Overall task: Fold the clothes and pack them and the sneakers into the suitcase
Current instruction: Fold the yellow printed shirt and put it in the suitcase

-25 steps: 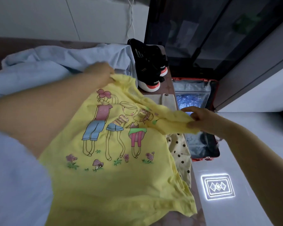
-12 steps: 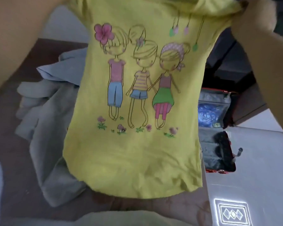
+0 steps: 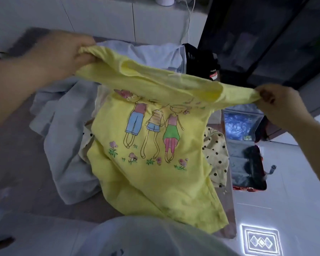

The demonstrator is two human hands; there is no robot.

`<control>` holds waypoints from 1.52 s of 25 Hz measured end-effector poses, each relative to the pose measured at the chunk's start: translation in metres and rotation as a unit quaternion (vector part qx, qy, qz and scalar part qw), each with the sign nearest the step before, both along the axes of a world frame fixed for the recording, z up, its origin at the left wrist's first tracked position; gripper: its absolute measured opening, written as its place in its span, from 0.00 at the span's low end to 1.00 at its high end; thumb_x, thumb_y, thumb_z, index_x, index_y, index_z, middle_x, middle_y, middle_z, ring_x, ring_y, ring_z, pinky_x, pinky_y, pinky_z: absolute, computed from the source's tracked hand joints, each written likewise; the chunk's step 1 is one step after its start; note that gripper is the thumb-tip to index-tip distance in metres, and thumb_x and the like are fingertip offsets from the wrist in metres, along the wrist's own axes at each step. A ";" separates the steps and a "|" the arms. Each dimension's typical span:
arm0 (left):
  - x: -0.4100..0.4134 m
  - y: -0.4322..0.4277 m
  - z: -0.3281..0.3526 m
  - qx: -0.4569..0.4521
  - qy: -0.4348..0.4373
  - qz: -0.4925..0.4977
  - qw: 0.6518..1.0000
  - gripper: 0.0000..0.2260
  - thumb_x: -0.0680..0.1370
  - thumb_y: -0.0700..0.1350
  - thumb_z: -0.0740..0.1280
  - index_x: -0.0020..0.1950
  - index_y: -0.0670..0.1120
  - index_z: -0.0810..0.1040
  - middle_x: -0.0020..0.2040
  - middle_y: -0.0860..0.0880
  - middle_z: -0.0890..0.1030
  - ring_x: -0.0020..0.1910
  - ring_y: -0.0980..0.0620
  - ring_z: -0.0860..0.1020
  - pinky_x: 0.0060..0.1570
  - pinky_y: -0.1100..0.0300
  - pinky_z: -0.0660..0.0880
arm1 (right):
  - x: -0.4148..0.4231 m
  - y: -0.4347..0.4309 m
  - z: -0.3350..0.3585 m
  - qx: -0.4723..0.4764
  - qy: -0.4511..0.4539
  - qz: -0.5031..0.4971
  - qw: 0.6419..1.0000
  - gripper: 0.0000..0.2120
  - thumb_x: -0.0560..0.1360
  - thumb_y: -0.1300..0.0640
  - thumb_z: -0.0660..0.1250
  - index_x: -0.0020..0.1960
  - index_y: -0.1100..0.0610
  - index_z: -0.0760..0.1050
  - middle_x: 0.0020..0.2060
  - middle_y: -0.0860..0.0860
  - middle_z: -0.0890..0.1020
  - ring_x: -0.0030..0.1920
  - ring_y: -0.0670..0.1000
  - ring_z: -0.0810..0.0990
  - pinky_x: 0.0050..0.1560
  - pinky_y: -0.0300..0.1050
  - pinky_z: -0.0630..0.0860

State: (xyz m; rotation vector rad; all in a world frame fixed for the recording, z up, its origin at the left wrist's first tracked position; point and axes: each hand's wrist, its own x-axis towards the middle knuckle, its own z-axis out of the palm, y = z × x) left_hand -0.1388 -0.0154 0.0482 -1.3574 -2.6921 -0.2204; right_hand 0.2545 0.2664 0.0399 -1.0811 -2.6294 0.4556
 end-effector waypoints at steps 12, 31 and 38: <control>0.043 0.056 0.021 0.048 -0.202 0.023 0.978 0.16 0.74 0.54 0.68 0.52 0.42 0.77 0.41 0.45 0.75 0.42 0.45 0.73 0.37 0.61 0.68 | -0.059 0.032 0.007 -0.272 0.146 -0.117 0.944 0.11 0.75 0.65 0.63 0.36 0.55 0.71 0.17 0.46 0.76 0.17 0.39 0.72 0.21 0.29 0.71; 0.156 -0.152 -0.140 -0.381 -0.328 -0.206 0.839 0.27 0.66 0.68 0.64 0.63 0.67 0.61 0.58 0.69 0.63 0.50 0.68 0.69 0.49 0.74 0.67 | 0.115 -0.132 -0.143 -0.303 -0.360 0.305 0.828 0.24 0.72 0.59 0.62 0.62 0.35 0.69 0.40 0.37 0.73 0.37 0.38 0.71 0.39 0.25 0.67; 0.111 -0.067 -0.096 -0.092 -0.092 -0.094 0.987 0.18 0.75 0.52 0.67 0.64 0.52 0.73 0.63 0.51 0.74 0.64 0.48 0.68 0.62 0.54 0.61 | -0.006 -0.084 -0.138 -0.181 -0.041 0.086 0.979 0.20 0.74 0.61 0.65 0.65 0.54 0.71 0.60 0.52 0.74 0.58 0.51 0.72 0.62 0.48 0.70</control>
